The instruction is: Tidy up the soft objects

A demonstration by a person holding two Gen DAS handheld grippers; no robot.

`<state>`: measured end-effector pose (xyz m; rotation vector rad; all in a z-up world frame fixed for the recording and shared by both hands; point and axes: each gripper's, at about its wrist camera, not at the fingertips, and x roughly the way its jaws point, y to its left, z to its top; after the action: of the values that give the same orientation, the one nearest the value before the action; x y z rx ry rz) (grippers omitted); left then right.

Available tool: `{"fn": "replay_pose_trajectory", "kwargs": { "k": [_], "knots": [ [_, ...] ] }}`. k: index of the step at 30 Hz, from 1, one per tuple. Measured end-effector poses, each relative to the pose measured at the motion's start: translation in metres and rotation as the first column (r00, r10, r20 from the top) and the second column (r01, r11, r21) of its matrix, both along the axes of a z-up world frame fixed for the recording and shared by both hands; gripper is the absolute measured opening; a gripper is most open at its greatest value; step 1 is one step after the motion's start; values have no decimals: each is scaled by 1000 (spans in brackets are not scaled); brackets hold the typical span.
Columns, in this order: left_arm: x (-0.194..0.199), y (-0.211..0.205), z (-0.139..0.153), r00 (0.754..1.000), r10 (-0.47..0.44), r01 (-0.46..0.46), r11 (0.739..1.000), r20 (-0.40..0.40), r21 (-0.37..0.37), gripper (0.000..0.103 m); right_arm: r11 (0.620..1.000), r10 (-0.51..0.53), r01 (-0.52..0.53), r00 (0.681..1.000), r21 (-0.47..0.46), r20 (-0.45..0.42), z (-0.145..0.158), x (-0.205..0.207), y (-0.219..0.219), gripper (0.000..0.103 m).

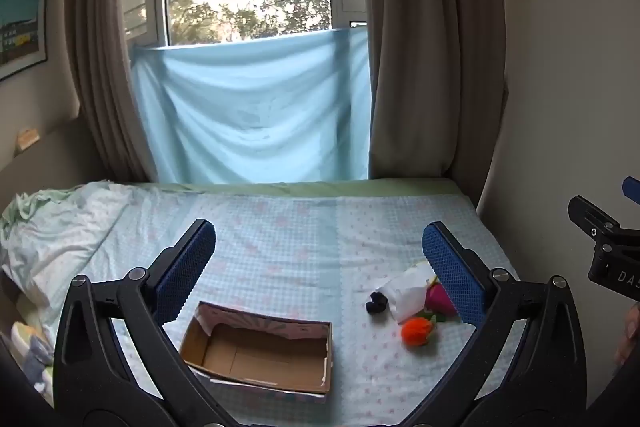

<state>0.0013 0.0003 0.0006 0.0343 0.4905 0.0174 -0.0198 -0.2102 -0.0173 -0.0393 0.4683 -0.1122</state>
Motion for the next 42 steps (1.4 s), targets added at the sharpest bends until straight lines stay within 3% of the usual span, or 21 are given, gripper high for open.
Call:
{"fn": "replay_pose_trajectory", "kwargs": {
  "k": [7, 11, 42],
  "knots": [
    [12, 7, 3, 1000, 4, -4, 1000, 0, -17, 103, 1000, -2, 2, 1000, -3, 8, 0, -1, 1, 103],
    [-6, 5, 4, 999, -13, 14, 999, 33, -30, 103, 1000, -4, 3, 1000, 3, 8, -1, 2, 1, 103],
    [-7, 3, 1, 999, -38, 39, 998, 23, -49, 103, 1000, -3, 3, 1000, 15, 16, 3, -5, -3, 103]
  ]
}}
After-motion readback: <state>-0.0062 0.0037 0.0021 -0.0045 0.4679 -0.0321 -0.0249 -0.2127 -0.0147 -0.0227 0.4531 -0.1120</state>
